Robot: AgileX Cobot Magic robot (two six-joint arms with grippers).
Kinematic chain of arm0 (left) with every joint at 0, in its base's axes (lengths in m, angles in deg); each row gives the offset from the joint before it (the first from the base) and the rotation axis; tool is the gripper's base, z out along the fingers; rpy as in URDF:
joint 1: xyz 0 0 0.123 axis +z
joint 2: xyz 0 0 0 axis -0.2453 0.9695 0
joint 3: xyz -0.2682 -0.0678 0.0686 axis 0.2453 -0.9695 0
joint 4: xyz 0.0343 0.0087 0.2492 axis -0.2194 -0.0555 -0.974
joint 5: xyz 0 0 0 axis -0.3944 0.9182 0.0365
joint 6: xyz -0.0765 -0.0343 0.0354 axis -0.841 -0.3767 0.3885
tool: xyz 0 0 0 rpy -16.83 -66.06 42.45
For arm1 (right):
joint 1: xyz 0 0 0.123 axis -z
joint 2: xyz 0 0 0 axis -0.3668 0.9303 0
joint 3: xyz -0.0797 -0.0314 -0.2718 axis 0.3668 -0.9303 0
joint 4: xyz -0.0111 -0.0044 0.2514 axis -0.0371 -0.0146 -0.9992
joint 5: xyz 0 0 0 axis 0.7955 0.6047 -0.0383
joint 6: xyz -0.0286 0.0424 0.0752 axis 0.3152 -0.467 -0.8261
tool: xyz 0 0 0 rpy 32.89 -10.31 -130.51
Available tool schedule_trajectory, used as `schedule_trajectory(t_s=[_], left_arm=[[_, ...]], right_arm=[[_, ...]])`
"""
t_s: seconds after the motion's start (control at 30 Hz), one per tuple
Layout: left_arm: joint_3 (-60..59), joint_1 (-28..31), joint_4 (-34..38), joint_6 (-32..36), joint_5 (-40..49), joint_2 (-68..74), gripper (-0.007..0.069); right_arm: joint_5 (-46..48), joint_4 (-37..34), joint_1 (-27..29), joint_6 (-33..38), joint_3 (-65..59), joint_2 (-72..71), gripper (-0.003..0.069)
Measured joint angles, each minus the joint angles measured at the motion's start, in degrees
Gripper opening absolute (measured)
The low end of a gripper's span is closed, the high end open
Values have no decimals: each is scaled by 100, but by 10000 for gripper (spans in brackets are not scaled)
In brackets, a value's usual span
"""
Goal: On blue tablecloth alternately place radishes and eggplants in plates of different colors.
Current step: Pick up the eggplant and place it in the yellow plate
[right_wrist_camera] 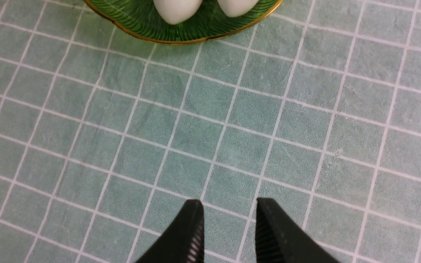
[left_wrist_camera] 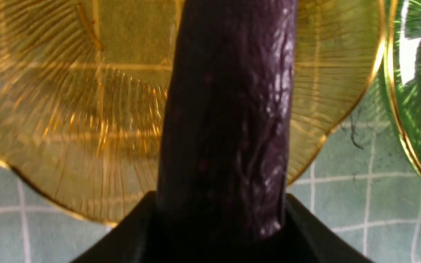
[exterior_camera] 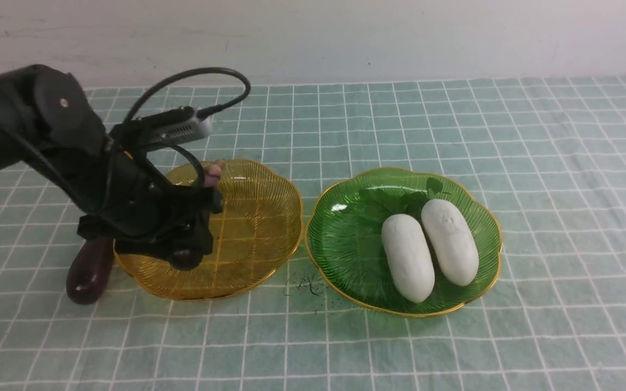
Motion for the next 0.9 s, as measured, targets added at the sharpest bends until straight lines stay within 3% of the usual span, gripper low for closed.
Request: schedule_trajectory(t_s=[0.1, 0.2, 0.3, 0.47, 0.6, 0.67, 0.8, 0.9], left_arm=[[150, 0, 6, 42, -104, 418, 378], [203, 0, 10, 42, -213, 679, 491], [244, 0, 5, 46, -156, 705, 543], [540, 0, -208, 75, 283, 633, 552], [914, -11, -949, 62, 677, 455, 552], [1186, -11, -1654, -46, 1037, 347, 552], [1295, 42, -2746, -602, 1785, 327, 552], [1295, 157, -3139, -874, 1965, 475, 552]], right_arm=[[-53, 0, 0, 27, 0, 0, 191], [-104, 0, 0, 44, 0, 0, 191], [-136, 0, 0, 44, -7, 0, 191], [-234, 0, 0, 56, -7, 0, 191], [-254, 0, 0, 79, -7, 0, 191], [-254, 0, 0, 89, -7, 0, 191], [-363, 0, 0, 89, -78, 0, 191], [-483, 0, 0, 95, -220, 0, 191]])
